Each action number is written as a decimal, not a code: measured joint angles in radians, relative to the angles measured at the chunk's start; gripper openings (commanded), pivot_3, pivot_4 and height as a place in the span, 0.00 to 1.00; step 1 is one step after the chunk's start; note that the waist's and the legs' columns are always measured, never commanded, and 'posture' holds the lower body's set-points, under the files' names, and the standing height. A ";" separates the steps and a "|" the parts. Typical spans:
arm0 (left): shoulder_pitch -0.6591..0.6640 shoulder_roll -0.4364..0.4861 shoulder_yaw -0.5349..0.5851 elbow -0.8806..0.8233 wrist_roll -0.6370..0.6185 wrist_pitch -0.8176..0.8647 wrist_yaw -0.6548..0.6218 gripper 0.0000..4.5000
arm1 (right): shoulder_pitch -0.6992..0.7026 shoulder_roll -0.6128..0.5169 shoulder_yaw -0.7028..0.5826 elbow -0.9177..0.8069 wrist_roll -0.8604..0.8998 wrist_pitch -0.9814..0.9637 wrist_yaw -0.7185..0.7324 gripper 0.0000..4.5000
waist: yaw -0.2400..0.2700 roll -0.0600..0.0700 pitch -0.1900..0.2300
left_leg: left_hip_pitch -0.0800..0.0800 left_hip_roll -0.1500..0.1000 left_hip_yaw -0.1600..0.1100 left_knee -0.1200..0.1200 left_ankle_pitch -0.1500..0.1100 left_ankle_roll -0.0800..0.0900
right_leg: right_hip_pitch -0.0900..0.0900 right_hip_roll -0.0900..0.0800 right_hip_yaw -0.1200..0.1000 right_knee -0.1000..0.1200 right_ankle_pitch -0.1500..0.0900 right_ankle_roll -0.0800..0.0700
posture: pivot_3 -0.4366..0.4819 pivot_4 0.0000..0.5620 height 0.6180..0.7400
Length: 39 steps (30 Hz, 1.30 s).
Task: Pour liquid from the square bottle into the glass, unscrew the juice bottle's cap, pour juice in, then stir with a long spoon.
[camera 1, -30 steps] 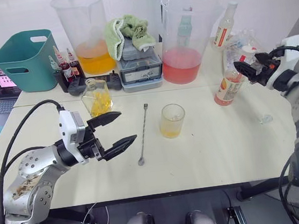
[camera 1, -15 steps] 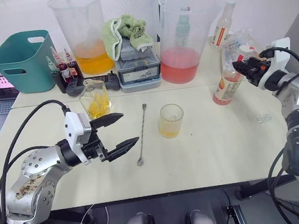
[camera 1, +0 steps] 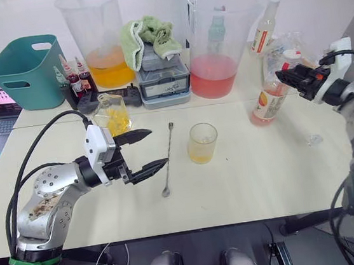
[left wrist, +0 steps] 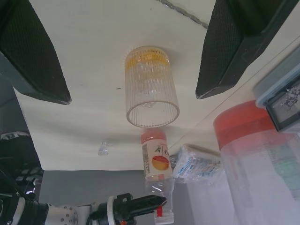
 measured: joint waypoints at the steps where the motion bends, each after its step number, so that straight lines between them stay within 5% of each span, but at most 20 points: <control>1: -0.007 -0.001 -0.006 0.008 0.000 0.000 -0.012 1.00 | 0.040 -0.017 -0.008 -0.079 0.031 0.054 0.011 0.29 | 0.002 0.000 0.000 | 0.000 0.000 0.000 0.000 0.000 0.000 | 0.000 0.000 0.000 0.000 0.000 0.000 | 0.48 0.27 0.99; 10: -0.101 -0.006 -0.062 0.146 0.023 -0.031 -0.140 1.00 | 0.464 -0.120 -0.182 -0.840 0.444 0.558 0.019 0.29 | 0.019 0.000 0.000 | 0.000 0.001 -0.001 0.000 0.000 0.000 | 0.000 -0.001 -0.001 -0.002 0.000 0.000 | 0.48 0.27 0.99; 15: -0.143 -0.007 -0.080 0.206 0.030 -0.046 -0.196 1.00 | 0.542 -0.062 -0.184 -1.150 0.703 0.682 -0.101 0.29 | 0.013 -0.001 0.000 | 0.000 0.002 -0.001 0.001 0.000 -0.001 | 0.000 -0.002 0.000 -0.003 0.000 0.000 | 0.48 0.27 0.99; 23: -0.095 0.045 -0.069 0.170 0.020 -0.020 -0.244 1.00 | 0.562 0.113 0.033 -1.328 0.597 0.583 -0.333 0.29 | 0.016 -0.003 0.000 | 0.000 0.000 -0.002 0.001 0.000 -0.001 | -0.001 -0.002 -0.001 -0.001 0.000 0.000 | 0.48 0.27 0.99; 39: -0.076 0.038 -0.049 0.137 0.022 0.000 -0.187 1.00 | 0.758 0.218 0.218 -1.345 0.289 0.259 -0.351 0.29 | 0.013 -0.005 -0.002 | 0.002 0.001 -0.001 0.001 0.001 -0.003 | 0.000 0.001 -0.001 -0.001 0.000 0.000 | 0.48 0.27 0.99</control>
